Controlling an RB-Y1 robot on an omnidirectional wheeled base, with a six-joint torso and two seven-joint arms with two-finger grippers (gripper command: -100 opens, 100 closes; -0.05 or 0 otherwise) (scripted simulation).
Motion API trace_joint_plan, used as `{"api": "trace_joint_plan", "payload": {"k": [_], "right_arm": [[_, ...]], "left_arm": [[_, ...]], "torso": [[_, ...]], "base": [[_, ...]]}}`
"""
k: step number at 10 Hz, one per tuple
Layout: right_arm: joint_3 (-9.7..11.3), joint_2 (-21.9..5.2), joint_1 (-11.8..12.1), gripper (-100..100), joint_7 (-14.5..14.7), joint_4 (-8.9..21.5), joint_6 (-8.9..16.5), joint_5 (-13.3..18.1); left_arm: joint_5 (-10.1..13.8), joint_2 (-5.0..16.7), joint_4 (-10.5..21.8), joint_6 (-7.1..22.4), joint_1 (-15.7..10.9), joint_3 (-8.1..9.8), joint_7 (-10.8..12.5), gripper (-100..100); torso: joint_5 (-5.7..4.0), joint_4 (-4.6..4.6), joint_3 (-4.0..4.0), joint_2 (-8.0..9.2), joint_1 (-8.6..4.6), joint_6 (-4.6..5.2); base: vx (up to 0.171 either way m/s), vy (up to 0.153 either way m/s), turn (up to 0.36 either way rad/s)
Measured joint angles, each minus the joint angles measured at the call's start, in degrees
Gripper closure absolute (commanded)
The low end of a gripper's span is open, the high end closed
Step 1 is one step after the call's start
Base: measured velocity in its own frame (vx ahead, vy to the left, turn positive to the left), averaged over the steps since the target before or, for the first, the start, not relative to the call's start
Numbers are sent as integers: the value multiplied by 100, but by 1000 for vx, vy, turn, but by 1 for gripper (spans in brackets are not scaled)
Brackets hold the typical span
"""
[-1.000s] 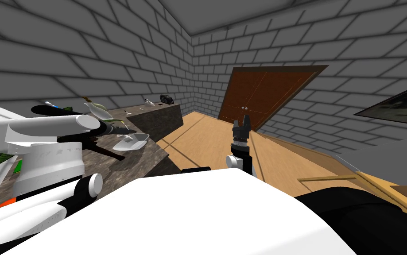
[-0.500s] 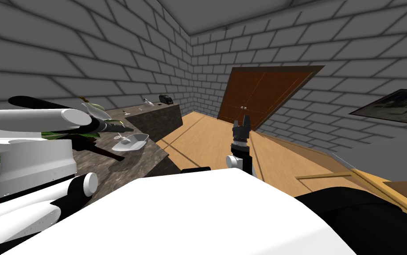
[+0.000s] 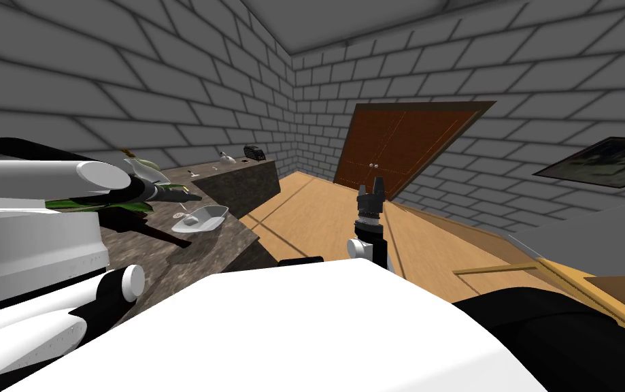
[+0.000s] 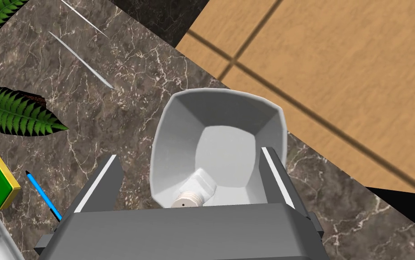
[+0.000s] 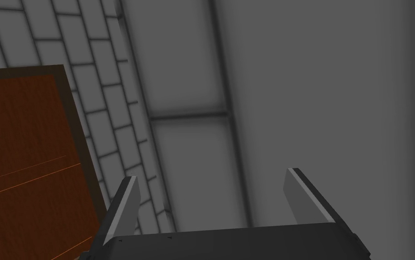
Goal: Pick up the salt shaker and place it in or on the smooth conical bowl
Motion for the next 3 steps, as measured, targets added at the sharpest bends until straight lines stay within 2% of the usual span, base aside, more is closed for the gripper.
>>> {"api": "trace_joint_plan", "payload": {"k": [3], "right_arm": [[0, 0, 0, 0, 0, 0, 0, 0]], "left_arm": [[0, 0, 0, 0, 0, 0, 0, 0]], "torso": [[0, 0, 0, 0, 0, 0]], "base": [[0, 0, 0]]}}
